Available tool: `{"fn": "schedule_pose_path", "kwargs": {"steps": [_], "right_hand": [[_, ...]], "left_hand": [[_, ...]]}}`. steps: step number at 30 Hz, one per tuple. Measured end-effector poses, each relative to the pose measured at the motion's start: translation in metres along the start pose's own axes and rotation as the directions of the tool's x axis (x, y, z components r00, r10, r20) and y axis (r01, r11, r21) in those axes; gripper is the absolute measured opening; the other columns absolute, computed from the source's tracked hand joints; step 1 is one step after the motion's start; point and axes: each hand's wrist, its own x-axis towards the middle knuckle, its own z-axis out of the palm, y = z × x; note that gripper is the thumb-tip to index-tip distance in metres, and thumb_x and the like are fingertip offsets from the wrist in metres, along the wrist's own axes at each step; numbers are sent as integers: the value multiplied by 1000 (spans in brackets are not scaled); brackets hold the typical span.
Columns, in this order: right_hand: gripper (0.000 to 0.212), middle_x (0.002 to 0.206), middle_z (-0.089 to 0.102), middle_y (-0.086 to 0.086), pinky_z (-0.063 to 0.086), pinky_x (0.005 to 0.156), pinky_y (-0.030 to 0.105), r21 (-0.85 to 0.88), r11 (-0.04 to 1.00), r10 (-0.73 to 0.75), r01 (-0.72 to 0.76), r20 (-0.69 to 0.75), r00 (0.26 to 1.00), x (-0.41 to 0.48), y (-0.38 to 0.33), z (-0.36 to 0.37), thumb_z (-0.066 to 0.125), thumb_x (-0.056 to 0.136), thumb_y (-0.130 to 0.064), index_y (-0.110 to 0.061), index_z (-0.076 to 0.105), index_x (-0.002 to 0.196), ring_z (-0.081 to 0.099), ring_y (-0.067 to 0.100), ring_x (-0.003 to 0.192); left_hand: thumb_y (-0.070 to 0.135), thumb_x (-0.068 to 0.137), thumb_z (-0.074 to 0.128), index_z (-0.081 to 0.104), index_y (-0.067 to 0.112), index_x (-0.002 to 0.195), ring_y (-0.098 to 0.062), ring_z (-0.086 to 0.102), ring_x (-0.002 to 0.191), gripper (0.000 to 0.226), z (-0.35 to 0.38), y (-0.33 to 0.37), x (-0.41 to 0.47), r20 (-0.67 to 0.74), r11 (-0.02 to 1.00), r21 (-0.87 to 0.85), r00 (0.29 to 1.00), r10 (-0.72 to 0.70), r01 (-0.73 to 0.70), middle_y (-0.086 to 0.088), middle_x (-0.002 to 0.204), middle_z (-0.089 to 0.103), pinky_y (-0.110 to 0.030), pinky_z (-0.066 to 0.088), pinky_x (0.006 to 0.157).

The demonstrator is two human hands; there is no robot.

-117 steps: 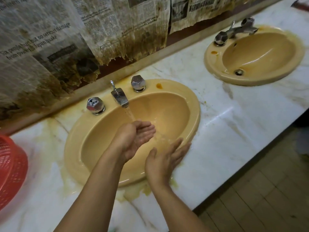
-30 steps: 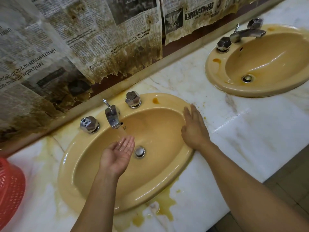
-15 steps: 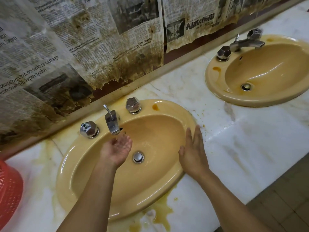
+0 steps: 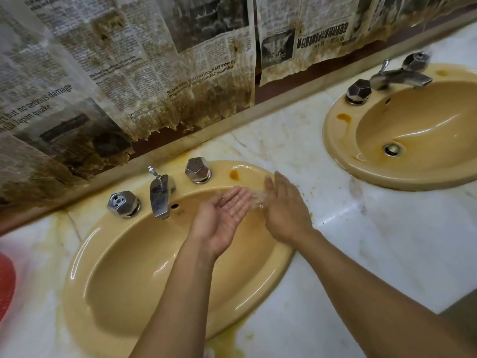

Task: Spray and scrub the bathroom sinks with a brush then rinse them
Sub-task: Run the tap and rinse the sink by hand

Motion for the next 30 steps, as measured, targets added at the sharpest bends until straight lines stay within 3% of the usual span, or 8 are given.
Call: {"fn": "schedule_pose_path", "kwargs": {"steps": [4, 7, 10, 12, 14, 18, 21, 30], "right_hand": [[79, 170, -9, 10, 6, 127, 46, -132, 971, -188, 199, 91, 978, 52, -9, -10, 41, 104, -50, -27, -8, 163, -3, 28, 157], [73, 169, -15, 11, 6, 127, 45, -119, 981, -153, 155, 28, 988, 29, -5, -2, 37, 106, -33, -21, -7, 163, -5, 30, 157], [77, 166, -27, 10, -14, 123, 35, 3, 1000, -18, 18, -3, 1000, -15, 6, 6, 36, 102, -17, -16, -13, 162, -17, 29, 155], [77, 165, -30, 9, -18, 119, 31, 35, 999, 17, -18, 30, 999, -28, 8, 5, 35, 103, -17, -17, -15, 161, -21, 27, 155], [78, 166, -26, 12, -10, 124, 38, 8, 1000, 13, -13, 18, 1000, -17, 5, 4, 38, 102, -17, -18, -13, 162, -17, 31, 155], [84, 169, -13, 14, 4, 127, 46, -112, 980, -155, 163, 74, 985, 39, -1, -8, 48, 103, -39, -24, -9, 163, -4, 31, 157], [85, 170, -8, 12, 8, 127, 44, -137, 973, -178, 188, 84, 980, 45, -3, -11, 49, 103, -45, -25, -7, 163, 0, 29, 157], [70, 171, -9, 2, 0, 124, 30, 98, 994, -54, 55, -20, 998, -1, 9, -7, 45, 107, -34, -26, 6, 164, -3, 19, 157]], "left_hand": [[22, 112, 34, 63, -5, 119, -34, 65, 121, 40, -28, 2, 0, -146, 983, -116, 981, 126, -143, -23, 120, 71, -42, 50, 105], [15, 110, 34, 61, -5, 122, -35, 62, 123, 36, -68, 13, -2, -257, 938, -286, 959, 122, -196, -22, 129, 66, -44, 48, 107], [13, 110, 33, 60, -3, 121, -33, 62, 121, 33, -94, 23, -10, -342, 890, -382, 933, 115, -250, -19, 126, 66, -44, 47, 105], [17, 111, 33, 57, -1, 122, -31, 62, 120, 32, -102, 27, -13, -380, 882, -393, 920, 101, -259, -16, 123, 67, -44, 47, 102], [19, 112, 34, 58, 1, 122, -28, 63, 114, 31, -103, 29, -13, -411, 900, -360, 908, 84, -246, -12, 118, 68, -42, 48, 96], [23, 112, 35, 63, 5, 109, -20, 64, 96, 34, -94, 30, -13, -433, 933, -302, 900, 48, -194, -6, 103, 67, -35, 50, 82], [23, 112, 33, 64, 7, 104, -18, 61, 88, 36, -90, 33, -8, -444, 926, -326, 896, 29, -191, -3, 95, 66, -31, 49, 81], [19, 112, 26, 62, 8, 97, -15, 55, 83, 40, -84, 42, 13, -480, 906, -378, 877, -15, -191, -3, 88, 60, -28, 47, 81]]}}
